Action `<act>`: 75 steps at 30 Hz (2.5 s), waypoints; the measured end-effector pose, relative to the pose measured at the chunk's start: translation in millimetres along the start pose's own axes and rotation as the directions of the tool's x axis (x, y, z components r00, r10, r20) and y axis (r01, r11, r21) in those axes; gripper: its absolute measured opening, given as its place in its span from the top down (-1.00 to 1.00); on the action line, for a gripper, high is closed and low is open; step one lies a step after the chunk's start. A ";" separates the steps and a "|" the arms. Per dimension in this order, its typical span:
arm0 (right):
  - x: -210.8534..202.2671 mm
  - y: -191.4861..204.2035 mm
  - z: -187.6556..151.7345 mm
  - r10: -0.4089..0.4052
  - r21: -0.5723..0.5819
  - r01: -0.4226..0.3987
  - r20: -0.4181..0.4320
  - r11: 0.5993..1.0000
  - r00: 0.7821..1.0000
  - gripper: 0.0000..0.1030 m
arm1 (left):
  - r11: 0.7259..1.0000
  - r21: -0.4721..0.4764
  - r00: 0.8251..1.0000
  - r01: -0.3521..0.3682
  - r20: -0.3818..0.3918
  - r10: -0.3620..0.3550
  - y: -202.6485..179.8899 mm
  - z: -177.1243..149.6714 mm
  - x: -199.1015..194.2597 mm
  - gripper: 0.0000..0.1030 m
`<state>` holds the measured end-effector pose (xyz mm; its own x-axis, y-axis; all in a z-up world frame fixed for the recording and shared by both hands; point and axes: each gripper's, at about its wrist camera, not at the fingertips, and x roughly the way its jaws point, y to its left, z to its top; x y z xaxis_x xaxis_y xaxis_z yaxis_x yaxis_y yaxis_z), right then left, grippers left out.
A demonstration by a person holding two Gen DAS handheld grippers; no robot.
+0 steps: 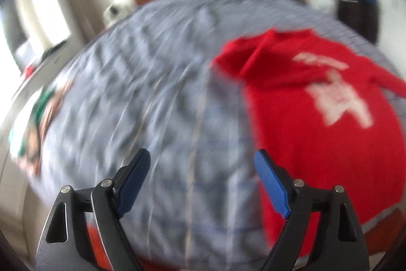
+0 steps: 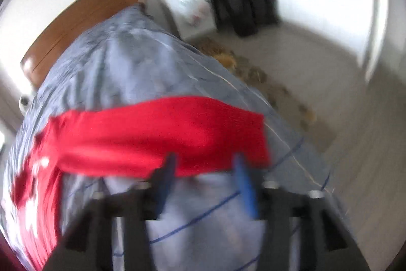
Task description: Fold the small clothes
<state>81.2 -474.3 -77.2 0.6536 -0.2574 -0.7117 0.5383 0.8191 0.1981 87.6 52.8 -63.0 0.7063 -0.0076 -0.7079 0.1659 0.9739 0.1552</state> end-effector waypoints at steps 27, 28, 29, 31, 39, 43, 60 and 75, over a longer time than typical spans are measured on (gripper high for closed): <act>-90.3 99.0 -154.5 0.143 -0.227 -0.143 -0.019 0.963 0.990 -0.16 | 0.966 -0.249 0.998 -0.064 -0.037 0.057 85.4 139.6 100.2 0.96; -85.1 103.4 -155.6 0.149 -0.232 -0.152 -0.029 0.961 0.988 -0.16 | 0.951 -0.283 0.991 -0.129 -0.063 0.116 116.7 132.9 102.6 0.96; -80.7 108.1 -157.3 0.155 -0.236 -0.160 -0.039 0.958 0.987 -0.16 | 0.930 -0.318 0.982 -0.186 -0.099 0.162 147.6 121.3 105.6 0.96; -74.9 116.5 -160.9 0.166 -0.241 -0.174 -0.054 0.955 0.985 -0.16 | 0.884 -0.385 0.963 -0.264 -0.164 0.216 196.3 94.6 111.5 0.96; -66.8 145.2 -172.6 0.183 -0.300 -0.204 -0.096 0.932 0.978 -0.16 | 0.820 -0.441 0.915 -0.365 -0.331 0.229 227.5 17.3 157.9 0.96; -70.6 143.9 -175.5 0.164 -0.310 -0.185 -0.094 0.933 0.982 -0.16 | 0.783 -0.496 0.911 -0.375 -0.352 0.214 229.1 -1.9 167.7 0.97; -80.3 143.4 -181.5 0.157 -0.309 -0.172 -0.073 0.936 0.985 -0.16 | 0.749 -0.546 0.917 -0.375 -0.338 0.213 242.3 -19.4 147.9 -0.16; -88.0 135.1 -176.7 0.166 -0.269 -0.170 -0.037 0.948 0.985 -0.17 | 0.938 -0.314 0.971 0.145 -0.139 -0.196 93.5 -24.3 43.7 -0.43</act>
<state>2.4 -250.4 -107.0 0.7134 -0.0987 -0.6938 0.2566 0.9581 0.1275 117.3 149.1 -96.2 0.5573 -0.1669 -0.8133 0.0417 0.9840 -0.1734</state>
